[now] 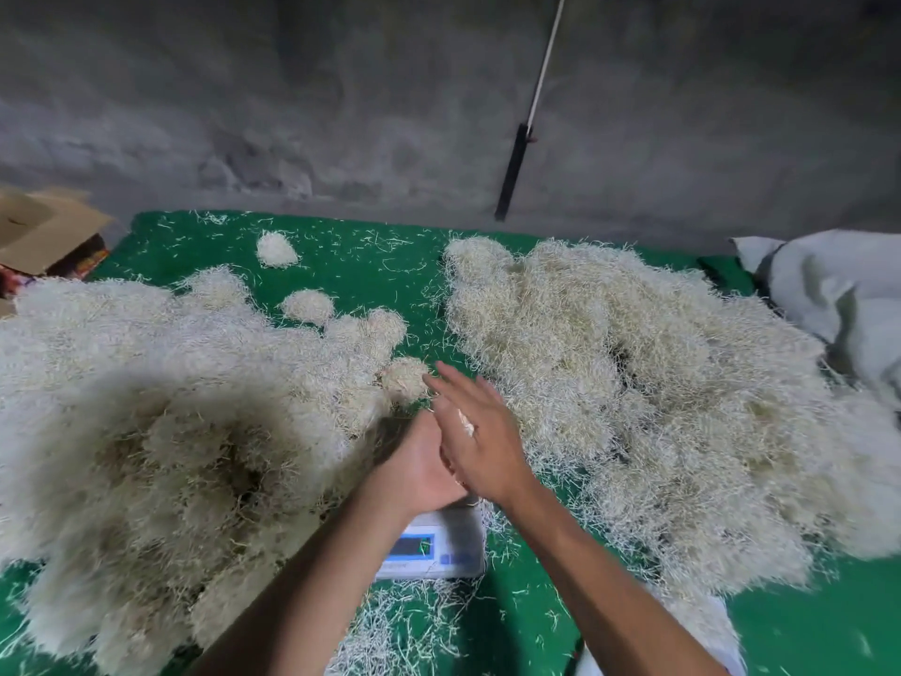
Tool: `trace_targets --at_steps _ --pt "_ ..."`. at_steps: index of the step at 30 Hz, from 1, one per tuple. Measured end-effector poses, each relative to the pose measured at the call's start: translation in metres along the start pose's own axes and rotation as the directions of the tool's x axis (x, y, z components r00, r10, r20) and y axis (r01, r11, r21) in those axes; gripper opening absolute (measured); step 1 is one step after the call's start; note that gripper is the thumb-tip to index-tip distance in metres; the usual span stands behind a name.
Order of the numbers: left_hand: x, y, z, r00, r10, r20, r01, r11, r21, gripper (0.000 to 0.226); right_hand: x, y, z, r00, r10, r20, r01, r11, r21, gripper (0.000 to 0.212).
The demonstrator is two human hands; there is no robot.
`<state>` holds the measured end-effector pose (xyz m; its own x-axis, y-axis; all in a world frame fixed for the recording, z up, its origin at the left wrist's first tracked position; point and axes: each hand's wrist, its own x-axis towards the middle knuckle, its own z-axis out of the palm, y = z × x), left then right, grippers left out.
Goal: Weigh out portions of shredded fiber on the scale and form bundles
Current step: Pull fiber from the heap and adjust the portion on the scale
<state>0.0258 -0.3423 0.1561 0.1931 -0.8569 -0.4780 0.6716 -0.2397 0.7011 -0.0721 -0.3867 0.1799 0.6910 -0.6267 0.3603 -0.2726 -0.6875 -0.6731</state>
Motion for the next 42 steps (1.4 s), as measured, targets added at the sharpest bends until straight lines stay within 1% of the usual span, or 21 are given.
trace_targets --at_steps 1,3,4,5,6,7,8,9,11,13,14,16,17,18,19,20,22,27,32,37,42 --pt "0.0 0.0 -0.004 0.999 0.005 0.052 -0.003 0.999 -0.038 0.027 -0.006 0.001 -0.002 0.999 0.01 -0.035 -0.01 1.0 0.009 0.041" --pt "0.002 0.0 -0.01 0.976 0.095 -0.196 -0.085 0.995 0.056 0.023 -0.012 -0.004 -0.002 0.996 -0.046 -0.08 0.05 0.998 0.046 0.036" --pt "-0.004 -0.001 -0.013 0.947 0.191 -0.259 -0.184 0.982 0.048 0.022 -0.016 -0.01 0.001 0.991 -0.09 -0.097 0.094 0.995 0.043 0.033" --pt "-0.005 -0.003 -0.006 0.955 0.192 -0.225 -0.212 0.975 -0.068 0.028 -0.015 -0.014 0.005 0.982 -0.142 -0.125 0.144 0.989 0.014 0.027" --pt "-0.006 -0.008 0.002 0.974 0.189 -0.123 -0.212 0.954 -0.213 0.042 -0.015 -0.023 0.008 0.97 -0.16 -0.181 0.159 0.987 -0.018 0.021" --pt "-0.006 -0.014 0.008 0.991 0.123 -0.047 -0.132 0.932 -0.337 0.057 -0.013 -0.023 0.013 0.956 -0.129 -0.262 0.127 0.992 -0.025 0.02" --pt "-0.009 -0.016 0.016 0.999 0.019 -0.03 -0.03 0.895 -0.444 0.068 -0.01 -0.021 0.013 0.946 -0.031 -0.323 0.048 0.998 0.044 0.023" --pt "-0.009 -0.016 0.021 0.999 -0.049 0.013 0.048 0.84 -0.541 0.078 -0.006 -0.021 0.011 0.935 0.101 -0.34 -0.033 0.979 0.199 0.027" --pt "-0.019 -0.01 0.013 0.99 -0.12 0.071 0.139 0.812 -0.567 0.09 0.013 -0.024 0.005 0.935 0.274 -0.226 -0.177 0.911 0.372 0.041" --pt "-0.026 -0.004 -0.008 0.995 -0.104 0.01 0.087 0.774 -0.627 0.086 0.039 -0.03 0.002 0.948 0.296 -0.114 -0.24 0.905 0.351 0.042" --pt "-0.032 -0.001 -0.026 0.995 -0.074 -0.072 0.012 0.776 -0.631 0.08 0.058 -0.039 0.005 0.95 0.279 -0.138 -0.208 0.899 0.386 0.042" --pt "-0.036 0.001 -0.039 0.985 -0.084 -0.154 -0.04 0.75 -0.66 0.071 0.097 -0.065 0.009 0.934 0.216 -0.286 -0.062 0.884 0.464 0.041" --pt "-0.04 0.003 -0.047 0.98 -0.084 -0.182 -0.06 0.745 -0.664 0.07 0.117 -0.082 0.015 0.936 0.173 -0.307 -0.001 0.872 0.49 0.036" --pt "-0.042 0.002 -0.055 0.979 -0.081 -0.189 -0.068 0.74 -0.67 0.07 0.135 -0.098 0.024 0.951 0.152 -0.269 0.007 0.859 0.512 0.03" --pt "-0.046 0.003 -0.062 0.981 -0.07 -0.181 -0.072 0.734 -0.676 0.07 0.15 -0.109 0.038 0.979 0.128 -0.16 -0.022 0.842 0.539 0.031" --pt "-0.049 0.003 -0.07 0.982 -0.063 -0.179 -0.077 0.731 -0.678 0.069 0.164 -0.115 0.051 0.994 0.11 -0.011 -0.088 0.845 0.527 0.044" --pt "-0.053 0.003 -0.082 0.977 -0.054 -0.206 -0.1 0.736 -0.669 0.071 0.174 -0.111 0.072 0.964 0.135 0.228 -0.216 0.899 0.38 0.062" --pt "-0.038 -0.002 -0.082 0.968 -0.05 -0.244 -0.116 0.777 -0.618 0.065 0.122 -0.042 0.084 0.902 0.236 0.36 -0.332 0.914 0.234 0.055" --pt "0.004 -0.016 -0.048 0.98 -0.072 -0.185 -0.042 0.837 -0.546 0.072 0.051 0.05 0.059 0.898 0.374 0.232 -0.419 0.887 0.194 0.018" --pt "0.065 -0.029 -0.01 0.979 -0.144 -0.145 0.06 0.881 -0.469 0.079 0.014 0.133 0.021 0.879 0.458 0.131 -0.475 0.864 0.168 0.021" --pt "0.131 -0.03 0.019 0.957 -0.133 -0.258 0.04 0.94 -0.338 0.081 0.027 0.2 -0.003 0.915 0.391 0.1 -0.376 0.916 -0.139 0.041"
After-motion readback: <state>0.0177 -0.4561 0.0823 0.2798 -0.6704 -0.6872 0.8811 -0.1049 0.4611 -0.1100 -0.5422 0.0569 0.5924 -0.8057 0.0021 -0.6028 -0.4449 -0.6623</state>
